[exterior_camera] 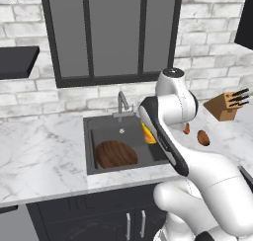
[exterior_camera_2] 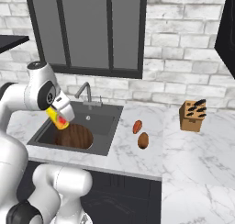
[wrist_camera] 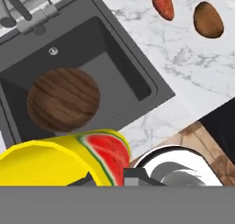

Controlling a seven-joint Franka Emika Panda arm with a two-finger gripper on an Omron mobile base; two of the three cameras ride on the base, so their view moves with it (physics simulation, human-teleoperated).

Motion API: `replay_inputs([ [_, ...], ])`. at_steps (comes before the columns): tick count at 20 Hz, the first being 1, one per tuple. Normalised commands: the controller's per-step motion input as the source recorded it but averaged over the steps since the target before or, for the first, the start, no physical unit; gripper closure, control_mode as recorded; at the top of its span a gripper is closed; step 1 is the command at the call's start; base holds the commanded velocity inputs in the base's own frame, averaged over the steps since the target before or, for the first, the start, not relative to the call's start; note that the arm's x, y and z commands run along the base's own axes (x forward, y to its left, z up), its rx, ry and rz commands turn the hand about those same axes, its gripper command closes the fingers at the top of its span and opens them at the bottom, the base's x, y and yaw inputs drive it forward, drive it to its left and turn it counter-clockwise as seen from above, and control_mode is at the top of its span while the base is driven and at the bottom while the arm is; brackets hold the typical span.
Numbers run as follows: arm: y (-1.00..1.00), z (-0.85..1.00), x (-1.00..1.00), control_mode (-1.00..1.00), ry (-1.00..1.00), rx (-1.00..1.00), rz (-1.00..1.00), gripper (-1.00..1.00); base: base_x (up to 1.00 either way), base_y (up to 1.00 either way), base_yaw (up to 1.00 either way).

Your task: Remove the potato and sweet potato from the sink. Then move the bowl and cup from the counter to the sink for washing.

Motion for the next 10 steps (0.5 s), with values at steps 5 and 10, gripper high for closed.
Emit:
replay_inputs([
  [5,-0.18,0.0,0.0,-1.0,0.0,0.0,-0.38,1.0,0.0,0.0,0.0],
  [10,-0.16,0.0,0.05,-1.0,0.01,0.03,-0.38,1.0,0.0,0.0,0.0],
])
